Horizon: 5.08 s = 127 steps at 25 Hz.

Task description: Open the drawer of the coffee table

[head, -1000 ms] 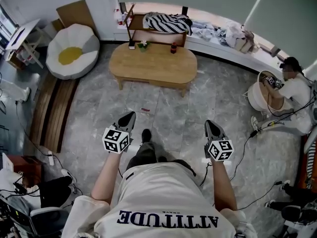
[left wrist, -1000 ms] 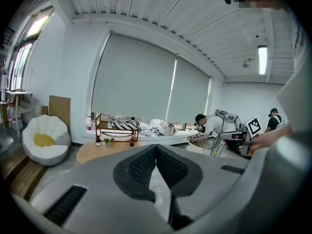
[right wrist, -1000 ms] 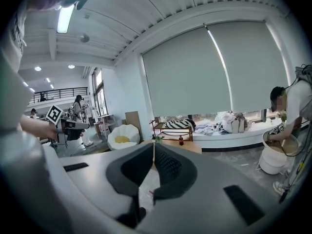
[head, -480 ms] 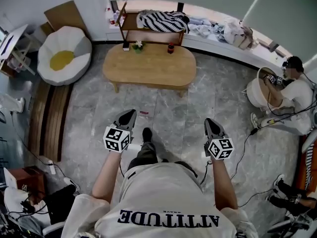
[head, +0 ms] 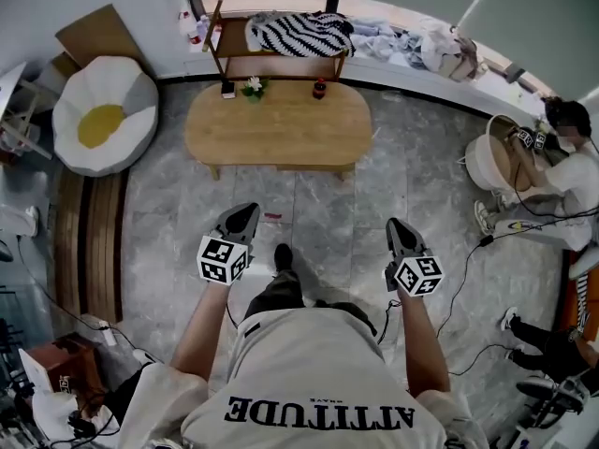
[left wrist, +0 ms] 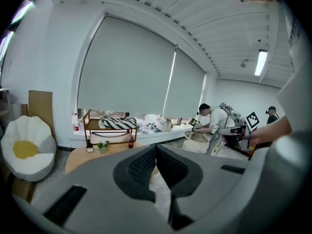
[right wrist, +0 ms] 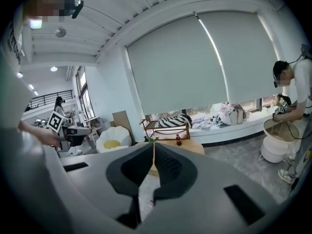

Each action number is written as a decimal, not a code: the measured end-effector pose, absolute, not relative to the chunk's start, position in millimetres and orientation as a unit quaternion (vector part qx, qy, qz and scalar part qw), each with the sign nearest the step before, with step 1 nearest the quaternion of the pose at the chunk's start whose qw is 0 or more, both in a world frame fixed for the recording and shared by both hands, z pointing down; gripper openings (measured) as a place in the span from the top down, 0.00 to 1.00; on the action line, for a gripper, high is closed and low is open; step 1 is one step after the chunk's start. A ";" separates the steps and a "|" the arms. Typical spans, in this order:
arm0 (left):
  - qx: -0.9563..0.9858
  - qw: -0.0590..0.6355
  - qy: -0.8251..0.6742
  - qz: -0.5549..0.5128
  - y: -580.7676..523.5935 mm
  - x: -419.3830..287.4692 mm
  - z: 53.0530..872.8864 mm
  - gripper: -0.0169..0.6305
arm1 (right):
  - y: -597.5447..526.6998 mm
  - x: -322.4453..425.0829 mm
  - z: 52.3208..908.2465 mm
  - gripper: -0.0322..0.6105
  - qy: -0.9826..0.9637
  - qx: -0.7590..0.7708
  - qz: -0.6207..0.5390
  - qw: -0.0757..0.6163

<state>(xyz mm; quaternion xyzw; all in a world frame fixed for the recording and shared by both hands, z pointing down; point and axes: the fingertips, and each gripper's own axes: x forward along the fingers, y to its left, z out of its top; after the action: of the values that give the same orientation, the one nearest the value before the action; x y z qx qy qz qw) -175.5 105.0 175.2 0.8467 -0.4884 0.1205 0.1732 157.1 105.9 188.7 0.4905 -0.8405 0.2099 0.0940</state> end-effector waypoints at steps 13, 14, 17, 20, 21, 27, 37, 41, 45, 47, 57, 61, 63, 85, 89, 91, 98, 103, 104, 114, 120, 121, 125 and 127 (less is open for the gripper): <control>0.864 0.189 -0.445 0.138 13.4 -211.6 204.2 0.94 | 14.6 106.9 209.0 0.92 -0.807 0.515 0.284 0.051; 0.865 0.191 -0.443 0.139 9.3 -212.1 206.3 0.94 | 11.1 105.8 212.4 0.92 -0.804 0.516 0.292 0.048; 0.865 0.198 -0.439 0.143 -2.3 -211.5 213.6 0.94 | 0.9 105.4 226.5 0.92 -0.792 0.521 0.315 0.044; 0.861 0.207 -0.441 0.145 -13.7 -208.9 223.1 0.94 | -10.3 106.7 241.1 0.92 -0.787 0.522 0.327 0.050; 0.859 0.211 -0.443 0.146 -17.4 -207.5 226.6 0.94 | -14.3 106.9 245.1 0.92 -0.786 0.521 0.330 0.052; 0.854 0.212 -0.453 0.145 -39.6 -188.5 240.2 0.94 | -40.5 115.0 267.5 0.92 -0.784 0.512 0.348 0.047; 0.845 0.209 -0.469 0.150 -79.7 -146.8 273.9 0.94 | -96.4 144.5 325.9 0.92 -0.780 0.492 0.382 0.054; 0.841 0.219 -0.467 0.165 -94.8 -133.7 303.9 0.94 | -121.0 152.6 358.5 0.92 -0.776 0.480 0.406 0.050; 0.836 0.228 -0.466 0.175 -107.6 -121.8 333.8 0.94 | -143.6 157.9 396.0 0.92 -0.768 0.471 0.432 0.046; 0.835 0.235 -0.464 0.180 -111.6 -114.6 350.2 0.94 | -153.4 160.8 415.3 0.92 -0.763 0.467 0.445 0.043; 0.830 0.252 -0.459 0.194 -132.7 -87.5 435.3 0.94 | -176.4 165.1 534.5 0.92 -0.727 0.446 0.521 0.034; 0.829 0.257 -0.458 0.192 -137.2 -82.1 474.6 0.94 | -180.6 162.2 584.6 0.92 -0.711 0.446 0.544 0.020; 0.827 0.263 -0.458 0.192 -134.8 -79.4 492.9 0.94 | -178.7 160.9 607.3 0.92 -0.703 0.447 0.553 0.015; 0.806 0.320 -0.461 0.189 -136.5 -59.9 645.7 0.94 | -186.7 147.5 798.8 0.87 -0.628 0.413 0.655 -0.086; 0.800 0.328 -0.467 0.186 -128.9 -57.7 652.6 0.94 | -183.7 145.2 806.1 0.82 -0.626 0.400 0.660 -0.110; 0.803 0.323 -0.463 0.191 -123.6 -56.1 665.0 0.94 | -181.7 144.8 816.3 0.81 -0.630 0.391 0.661 -0.117; 0.807 0.326 -0.450 0.199 -122.7 -72.7 715.3 0.94 | -197.5 116.7 863.0 0.73 -0.639 0.364 0.662 -0.147; 0.799 0.351 -0.448 0.196 -124.2 -72.5 736.5 0.94 | -200.7 97.8 879.5 0.64 -0.653 0.313 0.670 -0.165; 0.797 0.353 -0.449 0.196 -124.2 -72.4 740.5 0.94 | -201.0 95.3 882.4 0.63 -0.655 0.304 0.671 -0.167; 0.795 0.362 -0.443 0.201 -129.5 -75.7 779.2 0.94 | -221.3 87.4 913.5 0.54 -0.678 0.260 0.658 -0.197; 0.798 0.362 -0.436 0.207 -135.0 -82.0 798.0 0.94 | -221.5 75.7 915.1 0.49 -0.698 0.197 0.652 -0.221; 0.796 0.367 -0.435 0.208 -133.6 -82.5 799.6 0.94 | -220.4 73.6 913.1 0.48 -0.702 0.187 0.650 -0.224; 0.795 0.369 -0.433 0.212 -130.5 -84.8 803.4 0.94 | -224.9 73.8 906.9 0.46 -0.706 0.177 0.639 -0.249; 0.795 0.369 -0.432 0.213 -127.8 -85.9 805.9 0.94 | -228.6 76.2 903.9 0.45 -0.705 0.177 0.633 -0.268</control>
<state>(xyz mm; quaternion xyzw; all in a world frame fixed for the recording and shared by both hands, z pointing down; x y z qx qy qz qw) -85.9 -127.8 805.9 0.7952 -0.4319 0.2127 0.3687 76.2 -228.6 903.9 0.1775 -0.7048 0.6326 -0.2676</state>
